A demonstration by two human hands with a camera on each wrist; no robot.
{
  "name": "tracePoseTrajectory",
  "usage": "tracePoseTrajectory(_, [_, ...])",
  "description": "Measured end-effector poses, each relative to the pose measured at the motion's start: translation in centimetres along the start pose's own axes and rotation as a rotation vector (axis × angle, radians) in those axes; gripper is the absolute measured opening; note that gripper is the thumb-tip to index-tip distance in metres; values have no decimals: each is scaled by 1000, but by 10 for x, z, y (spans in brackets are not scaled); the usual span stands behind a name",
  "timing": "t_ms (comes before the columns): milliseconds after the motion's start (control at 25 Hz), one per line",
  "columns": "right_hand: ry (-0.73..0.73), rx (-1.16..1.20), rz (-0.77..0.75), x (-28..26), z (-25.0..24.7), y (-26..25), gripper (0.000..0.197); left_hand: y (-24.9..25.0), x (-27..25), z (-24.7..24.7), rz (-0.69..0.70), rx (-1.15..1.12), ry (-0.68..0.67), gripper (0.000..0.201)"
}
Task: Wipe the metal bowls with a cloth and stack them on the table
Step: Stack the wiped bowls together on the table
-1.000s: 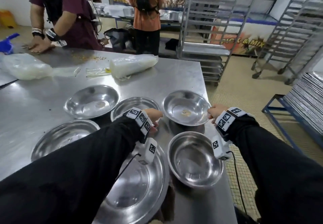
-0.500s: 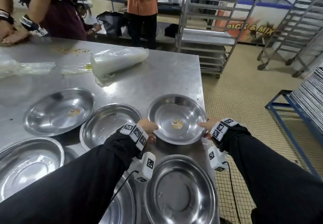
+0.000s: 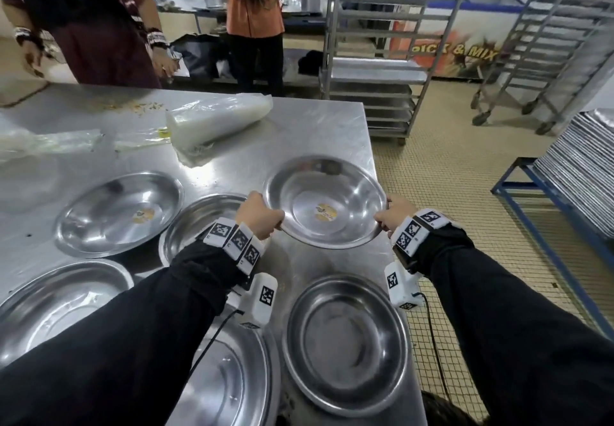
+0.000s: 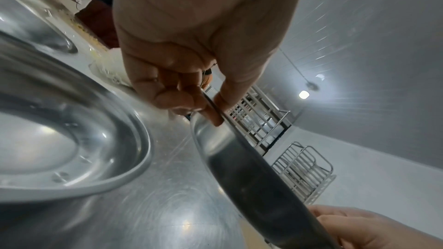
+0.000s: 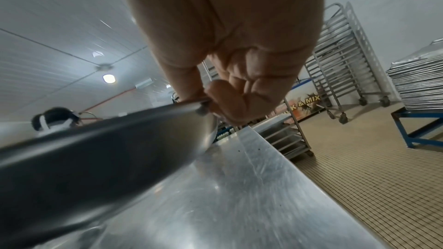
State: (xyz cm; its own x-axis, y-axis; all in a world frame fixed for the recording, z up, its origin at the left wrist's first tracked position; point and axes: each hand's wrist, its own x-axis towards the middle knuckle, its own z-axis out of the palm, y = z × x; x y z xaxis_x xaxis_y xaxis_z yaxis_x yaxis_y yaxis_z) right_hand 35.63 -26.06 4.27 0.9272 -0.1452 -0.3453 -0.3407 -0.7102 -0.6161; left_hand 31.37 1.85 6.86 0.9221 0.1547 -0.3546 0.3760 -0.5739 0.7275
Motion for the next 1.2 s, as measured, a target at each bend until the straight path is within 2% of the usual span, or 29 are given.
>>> tracePoseTrajectory(160, [72,14,-38,-65,5,-13,20,-16,-42,-31,91,5,39,31])
tracePoseTrajectory(280, [147,-9,-107,-128,18,-24,19,-36,-87,-57,196,27,75,19])
tracePoseTrajectory(320, [173,-18,-135,-165,30,-27,19,-53,-117,-71,246,37,87,13])
tracePoseTrajectory(440, [230,-26,-174,-214,46,-32,17,-74,-155,-90,322,29,114,5])
tracePoseTrajectory(560, [194,19,-215,-285,90,-36,11,-131,-201,-117,313,118,106,16])
tracePoseTrajectory(680, [137,14,-229,-329,131,-35,9,-180,-233,-129,260,186,136,21])
tracePoseTrajectory(840, [111,36,-251,-353,173,-31,18,-227,-255,-132,223,267,138,13])
tracePoseTrajectory(920, [103,-47,-237,-357,185,-31,23,-244,-260,-131,225,282,115,12])
tracePoseTrajectory(1040, [77,-154,-231,-355,194,-27,36,-255,-264,-126,193,370,89,20])
tracePoseTrajectory(1160, [58,-307,-213,-354,193,-25,36,-262,-259,-123,151,435,103,13])
tracePoseTrajectory(1200, [66,-369,-209,-353,191,-25,34,-262,-256,-123,141,469,117,21])
